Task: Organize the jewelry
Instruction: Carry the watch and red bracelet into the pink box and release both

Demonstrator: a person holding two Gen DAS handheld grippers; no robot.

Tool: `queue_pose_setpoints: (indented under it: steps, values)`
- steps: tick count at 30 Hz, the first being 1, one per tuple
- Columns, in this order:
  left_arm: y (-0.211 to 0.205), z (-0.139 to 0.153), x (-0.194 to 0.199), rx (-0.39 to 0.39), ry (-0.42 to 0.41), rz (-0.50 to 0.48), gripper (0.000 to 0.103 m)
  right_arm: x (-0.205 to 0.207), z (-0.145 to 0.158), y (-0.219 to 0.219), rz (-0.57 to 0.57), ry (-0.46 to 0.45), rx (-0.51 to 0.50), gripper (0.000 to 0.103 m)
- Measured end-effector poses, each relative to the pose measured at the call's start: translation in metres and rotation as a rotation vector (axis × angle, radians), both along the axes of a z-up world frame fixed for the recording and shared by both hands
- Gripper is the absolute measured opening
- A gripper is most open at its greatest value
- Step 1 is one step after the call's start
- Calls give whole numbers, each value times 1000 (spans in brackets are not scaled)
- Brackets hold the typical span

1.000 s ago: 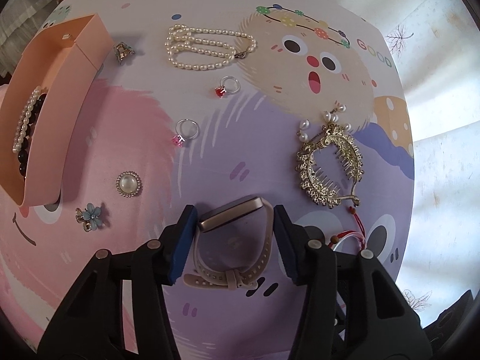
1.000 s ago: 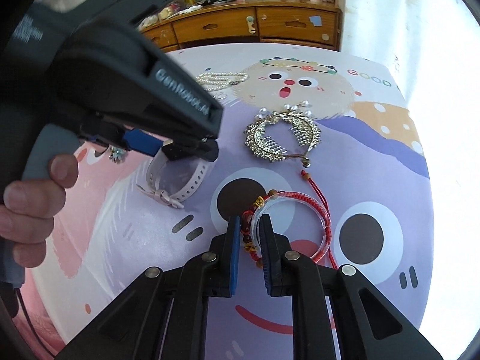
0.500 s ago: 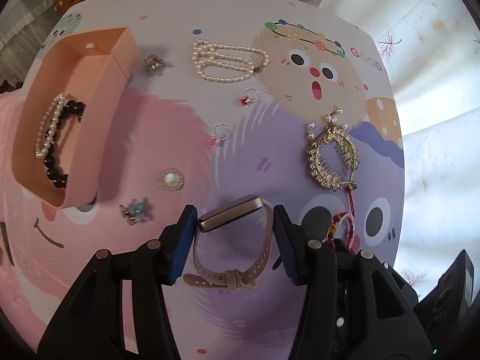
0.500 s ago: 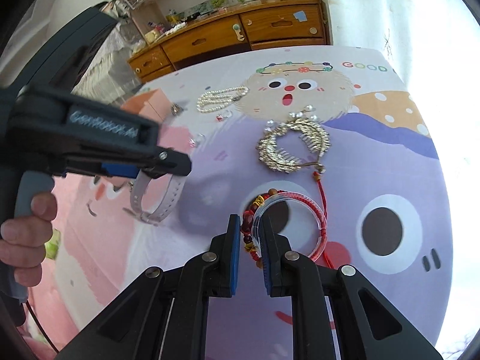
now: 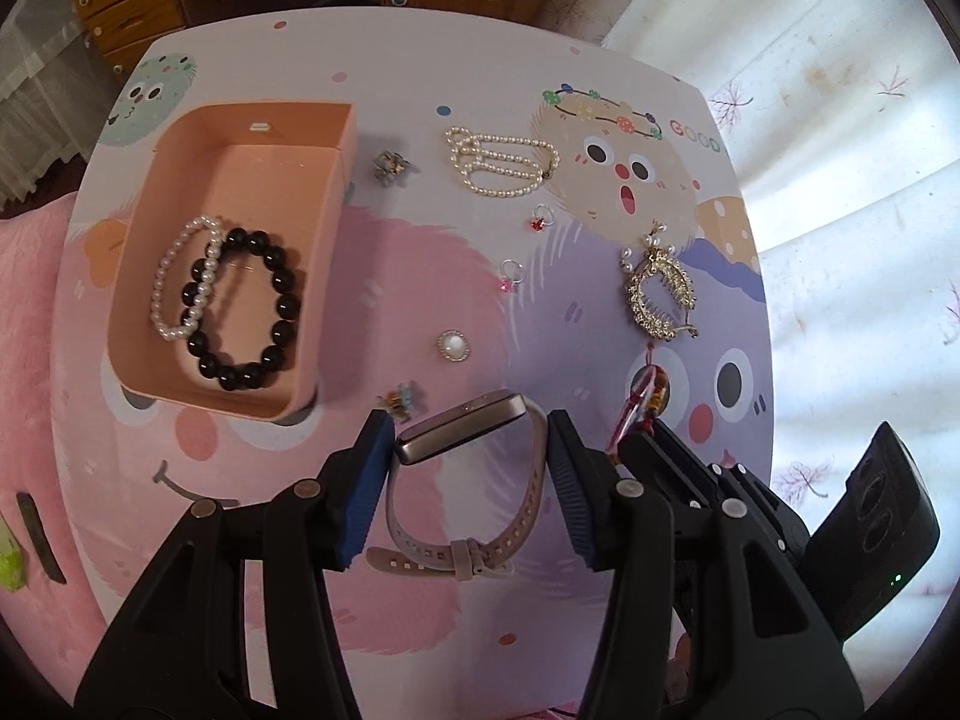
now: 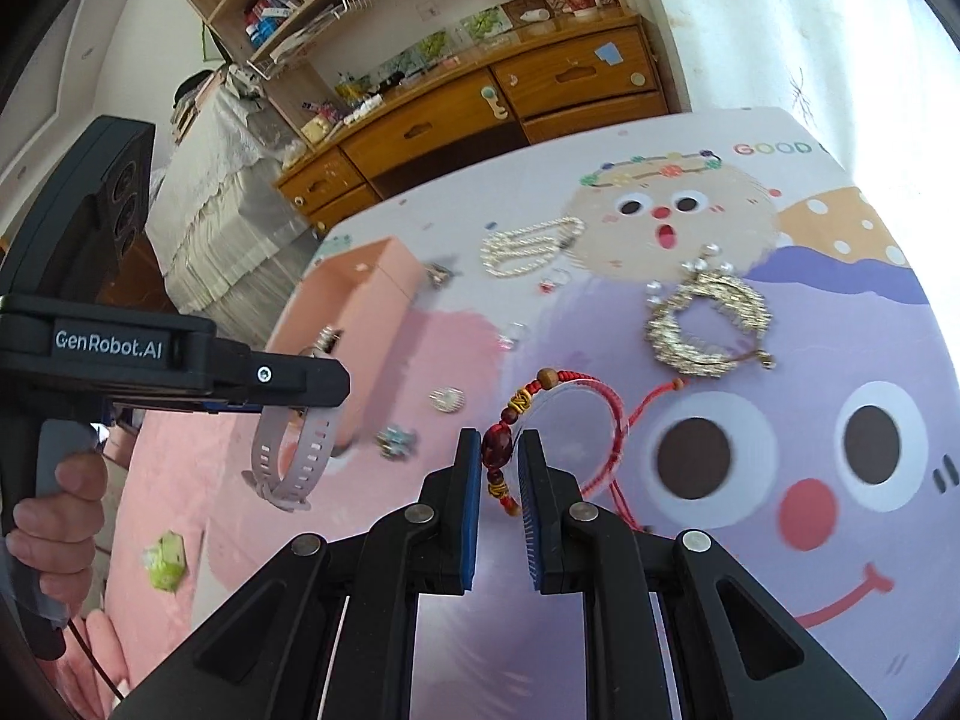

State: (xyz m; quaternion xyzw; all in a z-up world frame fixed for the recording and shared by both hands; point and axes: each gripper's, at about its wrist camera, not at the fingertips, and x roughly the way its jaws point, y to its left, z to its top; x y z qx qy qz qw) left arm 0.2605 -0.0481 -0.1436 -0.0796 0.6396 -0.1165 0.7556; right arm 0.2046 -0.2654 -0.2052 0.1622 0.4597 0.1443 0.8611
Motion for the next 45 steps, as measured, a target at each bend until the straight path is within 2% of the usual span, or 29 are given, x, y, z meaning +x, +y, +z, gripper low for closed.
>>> queue_pose_setpoints:
  steps: [12, 17, 23, 28, 33, 37, 41, 43, 45]
  values:
    - [91, 11, -4, 4, -34, -97, 49, -16, 31, 103, -117, -85, 48, 13]
    - [124, 15, 3, 20, -77, -138, 49, -14, 46, 145, -126, -127, 65, 13]
    - [154, 15, 23, 3, -142, -161, 50, -1, 60, 190, -88, -179, 65, 13]
    - [168, 7, 49, -59, -187, -162, 50, 15, 60, 221, -59, -179, 68, 13]
    - [172, -8, 75, -94, -216, -142, 50, 32, 46, 238, -52, -148, 81, 13]
    - [174, -20, 96, -186, -174, -108, 50, 39, 43, 244, -52, -142, 80, 13]
    - [173, -21, 106, -207, -183, -94, 51, 42, 42, 243, -65, -140, 96, 13]
    - [172, -21, 106, -209, -187, -91, 57, 45, 39, 241, -68, -119, 89, 18]
    - [171, -22, 107, -209, -178, -92, 64, 46, 36, 236, -89, -94, 65, 57]
